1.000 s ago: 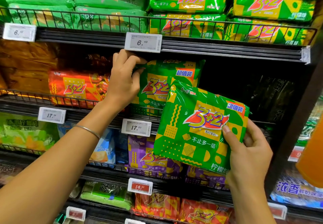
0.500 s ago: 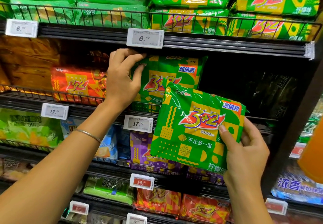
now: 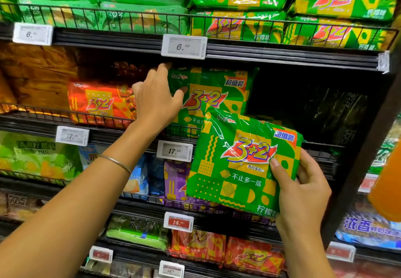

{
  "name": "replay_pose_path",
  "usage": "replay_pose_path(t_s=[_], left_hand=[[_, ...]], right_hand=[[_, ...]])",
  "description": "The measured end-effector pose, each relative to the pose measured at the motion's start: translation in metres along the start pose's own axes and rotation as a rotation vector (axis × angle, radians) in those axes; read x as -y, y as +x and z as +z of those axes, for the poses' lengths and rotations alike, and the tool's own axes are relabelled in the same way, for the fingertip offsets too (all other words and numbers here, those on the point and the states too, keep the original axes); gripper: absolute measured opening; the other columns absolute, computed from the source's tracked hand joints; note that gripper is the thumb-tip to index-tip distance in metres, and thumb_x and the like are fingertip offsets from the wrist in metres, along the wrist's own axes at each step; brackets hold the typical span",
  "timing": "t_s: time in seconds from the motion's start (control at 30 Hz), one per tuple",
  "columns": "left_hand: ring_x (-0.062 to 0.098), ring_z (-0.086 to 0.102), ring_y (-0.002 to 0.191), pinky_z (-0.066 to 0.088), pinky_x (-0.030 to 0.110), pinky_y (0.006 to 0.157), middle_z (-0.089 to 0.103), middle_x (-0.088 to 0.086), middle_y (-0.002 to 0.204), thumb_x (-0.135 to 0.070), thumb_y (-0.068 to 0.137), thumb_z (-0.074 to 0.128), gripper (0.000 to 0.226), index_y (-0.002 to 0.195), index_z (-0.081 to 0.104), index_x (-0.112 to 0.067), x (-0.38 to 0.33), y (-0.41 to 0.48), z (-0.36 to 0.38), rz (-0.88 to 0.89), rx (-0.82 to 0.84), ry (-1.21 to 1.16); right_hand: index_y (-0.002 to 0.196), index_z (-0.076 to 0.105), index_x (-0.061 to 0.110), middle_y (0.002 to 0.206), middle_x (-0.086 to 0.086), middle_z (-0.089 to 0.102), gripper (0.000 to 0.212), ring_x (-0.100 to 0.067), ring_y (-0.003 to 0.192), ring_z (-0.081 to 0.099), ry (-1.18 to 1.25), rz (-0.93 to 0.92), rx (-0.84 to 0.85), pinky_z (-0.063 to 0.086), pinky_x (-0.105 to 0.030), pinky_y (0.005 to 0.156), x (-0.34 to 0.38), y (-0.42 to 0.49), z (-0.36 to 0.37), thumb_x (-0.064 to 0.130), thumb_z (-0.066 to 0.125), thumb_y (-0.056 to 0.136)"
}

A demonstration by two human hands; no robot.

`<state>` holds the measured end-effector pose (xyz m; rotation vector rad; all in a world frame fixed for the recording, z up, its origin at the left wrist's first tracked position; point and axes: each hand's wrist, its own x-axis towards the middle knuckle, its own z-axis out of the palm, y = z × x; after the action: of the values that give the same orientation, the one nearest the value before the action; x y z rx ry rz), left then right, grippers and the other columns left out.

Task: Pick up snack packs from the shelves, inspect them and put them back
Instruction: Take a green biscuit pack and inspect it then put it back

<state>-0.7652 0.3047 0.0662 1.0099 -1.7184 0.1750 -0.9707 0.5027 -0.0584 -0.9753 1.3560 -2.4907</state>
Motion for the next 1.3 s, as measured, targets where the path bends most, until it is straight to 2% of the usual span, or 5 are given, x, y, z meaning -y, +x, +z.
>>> replay_pose_path(t_s=[0.43, 0.6, 0.77, 1.13, 1.3], left_hand=[[0.015, 0.059, 0.112, 0.049, 0.039, 0.098, 0.058, 0.01, 0.128, -0.039, 0.099, 0.061, 0.048, 0.136, 0.054, -0.01, -0.006, -0.05, -0.02, -0.067, -0.172, -0.455], [-0.002, 0.062, 0.12, 0.052, 0.027, 0.1, 0.065, -0.017, 0.129, -0.073, 0.085, 0.058, 0.069, 0.14, 0.05, -0.032, -0.017, -0.155, -0.017, -0.24, 0.516, -0.869], [0.015, 0.073, 0.103, 0.059, 0.031, 0.079, 0.076, -0.005, 0.116, -0.045, 0.091, 0.065, 0.039, 0.125, 0.062, -0.026, -0.003, -0.19, -0.018, -0.575, 0.272, -1.126], [0.033, 0.068, 0.124, 0.062, 0.051, 0.088, 0.068, 0.01, 0.138, -0.056, 0.094, 0.054, 0.058, 0.143, 0.061, -0.026, 0.029, -0.255, -0.042, -1.074, 0.401, -1.515], [0.035, 0.072, 0.114, 0.063, 0.055, 0.086, 0.072, 0.012, 0.132, -0.061, 0.1, 0.044, 0.059, 0.14, 0.065, -0.023, 0.043, -0.278, -0.051, -1.18, 0.572, -1.545]], right_hand=[[0.128, 0.069, 0.021, 0.112, -0.001, 0.079, 0.047, -0.019, 0.102, 0.076, -0.003, 0.001, 0.001, 0.064, -0.041, 0.088, 0.003, -0.007, 0.002, 0.003, 0.081, 0.086], [0.126, 0.068, 0.024, 0.113, 0.002, 0.078, 0.046, -0.014, 0.104, 0.075, -0.044, -0.033, 0.092, 0.062, -0.028, 0.084, 0.009, -0.02, 0.009, 0.003, 0.081, 0.087], [0.131, 0.066, 0.028, 0.122, 0.008, 0.075, 0.037, -0.009, 0.11, 0.072, -0.038, 0.072, 0.366, 0.059, -0.02, 0.08, 0.022, -0.037, 0.007, 0.024, 0.074, 0.095], [0.125, 0.067, 0.034, 0.112, 0.006, 0.078, 0.041, -0.016, 0.1, 0.076, -0.114, 0.295, 0.542, 0.062, -0.027, 0.071, 0.026, -0.081, 0.003, 0.046, 0.062, 0.086], [0.134, 0.062, 0.036, 0.129, 0.013, 0.072, 0.034, -0.01, 0.12, 0.068, -0.141, 0.505, 0.566, 0.053, -0.04, 0.099, 0.007, -0.108, -0.013, 0.044, 0.043, 0.107]])
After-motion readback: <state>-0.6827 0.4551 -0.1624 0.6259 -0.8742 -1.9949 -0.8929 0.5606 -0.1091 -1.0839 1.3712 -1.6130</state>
